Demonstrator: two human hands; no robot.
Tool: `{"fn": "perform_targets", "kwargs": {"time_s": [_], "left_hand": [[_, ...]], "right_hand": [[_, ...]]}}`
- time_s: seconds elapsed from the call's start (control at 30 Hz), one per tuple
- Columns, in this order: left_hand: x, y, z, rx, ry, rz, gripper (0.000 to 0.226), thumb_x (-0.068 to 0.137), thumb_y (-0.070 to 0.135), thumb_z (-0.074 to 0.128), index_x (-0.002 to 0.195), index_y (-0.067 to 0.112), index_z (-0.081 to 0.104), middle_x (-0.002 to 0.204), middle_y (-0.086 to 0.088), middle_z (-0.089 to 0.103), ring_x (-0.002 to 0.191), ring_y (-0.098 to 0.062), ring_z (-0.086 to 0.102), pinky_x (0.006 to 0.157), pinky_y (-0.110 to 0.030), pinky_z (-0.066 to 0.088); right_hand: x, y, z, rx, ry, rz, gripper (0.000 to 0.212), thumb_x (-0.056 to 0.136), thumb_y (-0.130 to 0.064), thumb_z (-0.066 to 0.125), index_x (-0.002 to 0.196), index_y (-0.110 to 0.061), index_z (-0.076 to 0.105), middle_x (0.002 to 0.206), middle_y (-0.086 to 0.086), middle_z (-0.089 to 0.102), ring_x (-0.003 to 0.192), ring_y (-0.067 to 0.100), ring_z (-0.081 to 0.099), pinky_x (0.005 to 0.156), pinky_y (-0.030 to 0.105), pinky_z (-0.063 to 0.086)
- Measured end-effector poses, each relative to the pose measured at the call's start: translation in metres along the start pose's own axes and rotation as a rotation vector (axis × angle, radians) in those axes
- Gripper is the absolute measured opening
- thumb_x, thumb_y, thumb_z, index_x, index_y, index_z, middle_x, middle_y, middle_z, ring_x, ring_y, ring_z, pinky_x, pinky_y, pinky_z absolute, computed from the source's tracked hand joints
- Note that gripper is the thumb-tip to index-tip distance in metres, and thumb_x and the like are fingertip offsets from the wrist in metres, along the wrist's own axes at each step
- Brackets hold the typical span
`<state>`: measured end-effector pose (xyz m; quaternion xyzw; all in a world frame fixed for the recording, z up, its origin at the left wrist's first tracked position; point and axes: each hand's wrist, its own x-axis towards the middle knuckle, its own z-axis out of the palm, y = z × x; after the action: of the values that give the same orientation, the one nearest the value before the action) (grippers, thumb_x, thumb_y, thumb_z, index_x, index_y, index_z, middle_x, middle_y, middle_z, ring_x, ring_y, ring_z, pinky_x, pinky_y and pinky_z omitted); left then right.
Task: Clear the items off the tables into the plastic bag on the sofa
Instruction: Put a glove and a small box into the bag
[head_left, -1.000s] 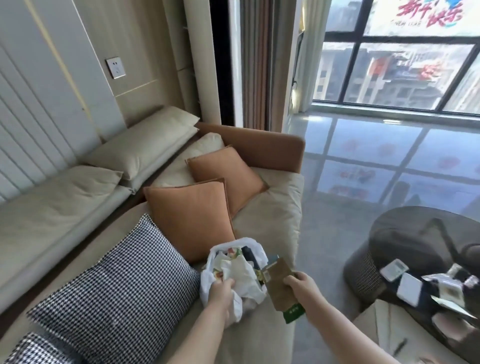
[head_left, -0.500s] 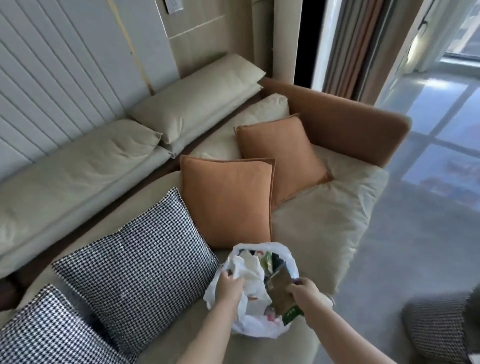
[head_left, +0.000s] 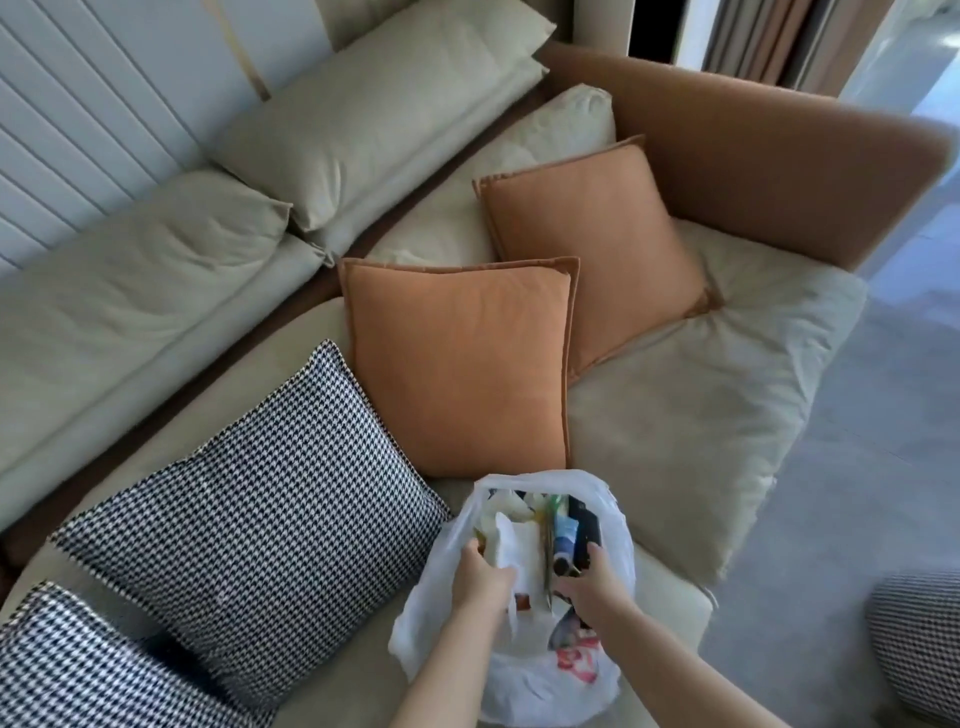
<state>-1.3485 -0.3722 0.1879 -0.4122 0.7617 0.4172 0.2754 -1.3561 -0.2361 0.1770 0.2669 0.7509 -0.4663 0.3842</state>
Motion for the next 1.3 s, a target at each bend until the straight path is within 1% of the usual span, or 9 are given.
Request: {"fn": "perform_targets", "kwargs": {"time_s": [0.07,0.13,0.27,0.47,0.53,0.7,0.83,1.0,1.3], "left_hand": [[0.000,-0.001,-0.002,0.097,0.017,0.022,0.067,0.090,0.013,0.056,0.148,0.017,0.023,0.141,-0.006,0.047,0.098,-0.013,0.059,0.066,-0.016,0.041],[-0.009,0.000,-0.005,0.181,0.018,0.053,0.060,0.092,0.019,0.057,0.145,0.015,0.030,0.139,-0.005,0.049,0.112,-0.017,0.055,0.073,-0.018,0.037],[-0.035,0.009,-0.011,0.234,-0.078,0.155,0.046,0.090,0.022,0.059,0.133,0.016,0.045,0.123,-0.004,0.058,0.098,-0.014,0.054,0.075,-0.021,0.049],[-0.092,0.016,-0.014,0.422,-0.256,0.389,0.035,0.091,0.024,0.055,0.126,0.021,0.051,0.125,-0.002,0.058,0.113,-0.019,0.055,0.100,-0.033,0.045],[-0.112,0.014,-0.012,0.491,-0.304,0.472,0.031,0.093,0.025,0.053,0.123,0.021,0.053,0.126,-0.002,0.058,0.115,-0.020,0.054,0.102,-0.034,0.043],[-0.156,0.004,0.005,0.745,-0.379,0.673,0.036,0.092,0.027,0.047,0.125,0.017,0.056,0.125,-0.006,0.061,0.114,-0.025,0.058,0.097,-0.033,0.048],[-0.196,-0.004,0.035,0.937,-0.408,0.801,0.035,0.094,0.030,0.040,0.122,0.019,0.058,0.127,-0.006,0.061,0.118,-0.025,0.055,0.099,-0.031,0.045],[-0.258,-0.023,0.082,1.082,-0.520,0.971,0.035,0.092,0.031,0.045,0.117,0.013,0.060,0.121,-0.009,0.064,0.114,-0.025,0.058,0.094,-0.030,0.047],[-0.381,-0.105,0.171,1.313,-0.602,1.210,0.032,0.090,0.038,0.046,0.112,0.021,0.062,0.122,0.001,0.063,0.115,-0.019,0.057,0.090,-0.027,0.046]], "right_hand": [[-0.002,0.001,0.002,-0.045,-0.016,0.032,0.044,0.086,-0.010,0.056,0.127,-0.007,0.043,0.086,0.000,0.052,0.077,0.016,0.052,0.067,0.028,0.047],[-0.011,0.005,-0.001,-0.044,-0.034,0.073,0.042,0.084,-0.005,0.055,0.126,-0.005,0.047,0.088,0.004,0.051,0.078,0.018,0.053,0.069,0.031,0.049],[-0.042,0.009,-0.015,0.007,0.043,0.041,0.040,0.083,-0.007,0.057,0.123,-0.003,0.054,0.097,0.009,0.061,0.074,0.017,0.055,0.061,0.023,0.043],[-0.111,0.024,-0.038,0.056,0.217,-0.019,0.040,0.087,-0.011,0.060,0.125,-0.004,0.055,0.124,0.012,0.060,0.098,0.019,0.057,0.085,0.022,0.047],[-0.136,0.037,-0.044,0.031,0.291,-0.040,0.034,0.088,-0.013,0.057,0.121,-0.007,0.058,0.121,0.009,0.062,0.096,0.017,0.057,0.068,0.012,0.045],[-0.197,0.082,-0.054,-0.053,0.455,0.023,0.028,0.086,-0.027,0.051,0.111,-0.021,0.063,0.118,0.000,0.064,0.111,0.018,0.059,0.085,0.023,0.045],[-0.243,0.122,-0.068,-0.076,0.566,0.084,0.018,0.082,-0.028,0.045,0.080,-0.016,0.059,0.097,0.005,0.066,0.100,0.024,0.063,0.072,0.028,0.043],[-0.298,0.186,-0.086,-0.019,0.709,0.163,0.029,0.088,-0.036,0.046,0.111,-0.023,0.058,0.121,0.000,0.062,0.114,0.020,0.056,0.088,0.028,0.042],[-0.395,0.344,-0.082,0.218,0.870,0.290,0.022,0.087,-0.034,0.048,0.100,-0.021,0.060,0.110,0.003,0.065,0.103,0.023,0.060,0.081,0.029,0.045]]}}
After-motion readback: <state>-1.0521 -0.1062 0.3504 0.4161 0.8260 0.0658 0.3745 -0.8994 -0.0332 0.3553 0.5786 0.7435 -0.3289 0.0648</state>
